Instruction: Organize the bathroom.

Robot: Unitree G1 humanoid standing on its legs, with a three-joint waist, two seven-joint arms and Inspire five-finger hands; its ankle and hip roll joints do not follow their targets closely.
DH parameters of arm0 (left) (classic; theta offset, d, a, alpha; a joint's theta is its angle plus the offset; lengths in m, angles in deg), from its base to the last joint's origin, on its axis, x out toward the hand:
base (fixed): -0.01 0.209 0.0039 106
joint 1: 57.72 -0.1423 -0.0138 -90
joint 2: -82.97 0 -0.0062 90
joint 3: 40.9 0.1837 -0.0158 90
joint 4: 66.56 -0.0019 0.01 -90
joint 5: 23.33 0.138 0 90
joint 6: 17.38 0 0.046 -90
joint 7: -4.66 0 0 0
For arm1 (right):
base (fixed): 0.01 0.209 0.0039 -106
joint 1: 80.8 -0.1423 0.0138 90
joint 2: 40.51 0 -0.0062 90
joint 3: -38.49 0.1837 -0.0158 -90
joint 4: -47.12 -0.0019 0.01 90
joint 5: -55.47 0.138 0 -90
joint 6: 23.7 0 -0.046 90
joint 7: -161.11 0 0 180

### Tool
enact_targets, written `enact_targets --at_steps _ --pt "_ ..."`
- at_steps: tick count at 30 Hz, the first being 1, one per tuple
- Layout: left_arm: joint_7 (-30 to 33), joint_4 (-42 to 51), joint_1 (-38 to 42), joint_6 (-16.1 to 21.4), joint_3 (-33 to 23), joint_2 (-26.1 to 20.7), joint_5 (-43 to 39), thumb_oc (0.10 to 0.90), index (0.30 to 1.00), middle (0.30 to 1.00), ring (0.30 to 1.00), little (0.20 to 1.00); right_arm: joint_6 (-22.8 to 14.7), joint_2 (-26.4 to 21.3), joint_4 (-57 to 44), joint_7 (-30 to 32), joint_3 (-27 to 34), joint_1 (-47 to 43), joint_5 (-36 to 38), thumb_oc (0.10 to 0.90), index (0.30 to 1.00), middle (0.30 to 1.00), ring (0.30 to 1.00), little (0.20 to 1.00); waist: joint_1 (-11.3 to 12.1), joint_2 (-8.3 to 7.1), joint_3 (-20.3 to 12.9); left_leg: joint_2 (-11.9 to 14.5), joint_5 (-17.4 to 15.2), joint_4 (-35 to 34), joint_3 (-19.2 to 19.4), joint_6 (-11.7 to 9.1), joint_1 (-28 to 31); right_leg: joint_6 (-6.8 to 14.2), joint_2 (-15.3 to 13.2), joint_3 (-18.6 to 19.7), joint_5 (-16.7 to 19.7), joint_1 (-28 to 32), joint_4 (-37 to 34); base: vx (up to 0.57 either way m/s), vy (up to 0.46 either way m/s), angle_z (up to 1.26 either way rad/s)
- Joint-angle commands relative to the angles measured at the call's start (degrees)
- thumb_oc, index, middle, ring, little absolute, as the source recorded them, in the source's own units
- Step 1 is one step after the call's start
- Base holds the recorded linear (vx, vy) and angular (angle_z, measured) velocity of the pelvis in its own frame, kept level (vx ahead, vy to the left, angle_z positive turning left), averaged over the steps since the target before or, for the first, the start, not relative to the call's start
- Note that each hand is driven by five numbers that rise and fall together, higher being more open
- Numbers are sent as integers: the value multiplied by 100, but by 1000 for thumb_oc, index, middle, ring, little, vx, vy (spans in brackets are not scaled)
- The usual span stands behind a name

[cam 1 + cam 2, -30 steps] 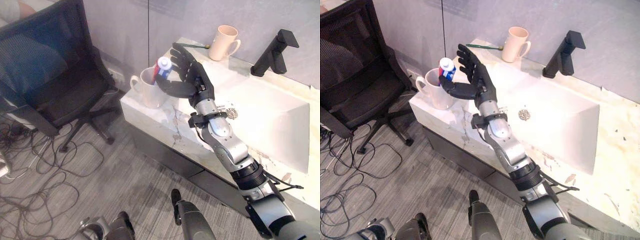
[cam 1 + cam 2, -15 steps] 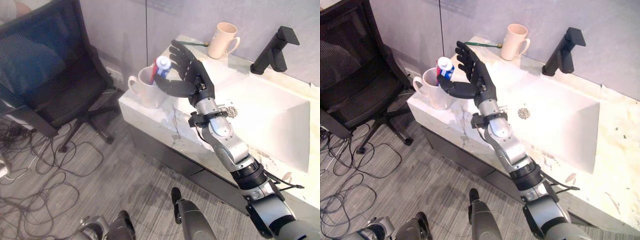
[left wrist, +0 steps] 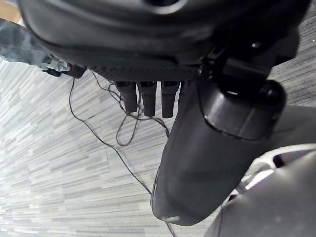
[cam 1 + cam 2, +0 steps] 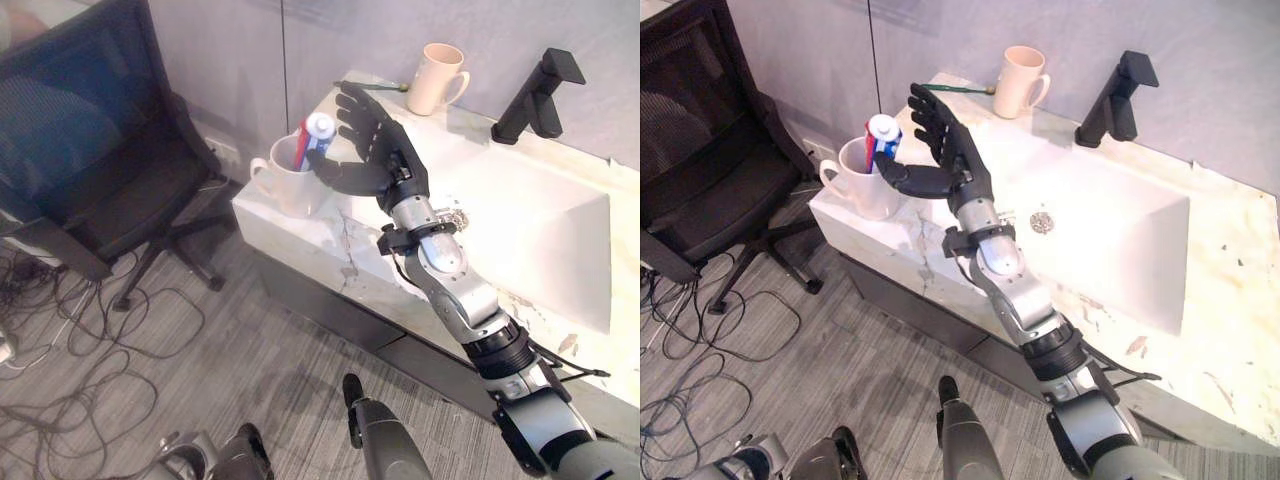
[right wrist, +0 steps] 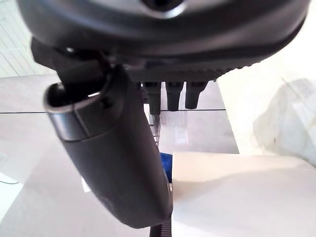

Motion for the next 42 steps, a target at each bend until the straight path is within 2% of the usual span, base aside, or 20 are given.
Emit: enact_targets --at_steps 1,17,26,35,42 --pt "-15 -76 89 95 97 8 60 800 900 900 900 900 -475 -154 -1017 -80 319 -378 136 800 900 900 900 900 -187 -252 -321 219 -84 1086 81 152 -1023 -24 -176 -288 -448 806 -370 9 38 -1" --pt "-34 -113 16 184 114 11 112 800 900 900 900 900 -449 -240 -1082 -108 296 -230 80 800 900 900 900 900 -340 -250 -432 317 -223 1334 318 190 -970 -1 -200 -216 -401 869 -442 6 16 -7" --pt "-40 -72 -73 118 102 10 30 800 900 900 900 900 -452 -325 -1134 -14 359 -80 59 800 900 900 900 900 -440 -206 -498 349 -104 1335 400 138 -897 -14 -146 -160 -362 1050 -607 15 -9 -14" --pt "-9 -99 -168 26 42 11 -67 800 900 900 900 900 -728 -451 -988 533 639 -34 -173 800 900 900 900 900 -518 -170 -617 310 -86 1176 527 115 -702 19 -145 -148 -299 1322 -852 6 -8 -9" --pt "153 -91 -245 15 -12 14 -384 800 900 900 900 900 -1027 -800 -763 935 1150 -1 -198 800 900 900 900 900 -575 -179 -806 195 -145 866 650 129 -452 94 -142 -142 -221 1627 -1137 38 -24 -8"
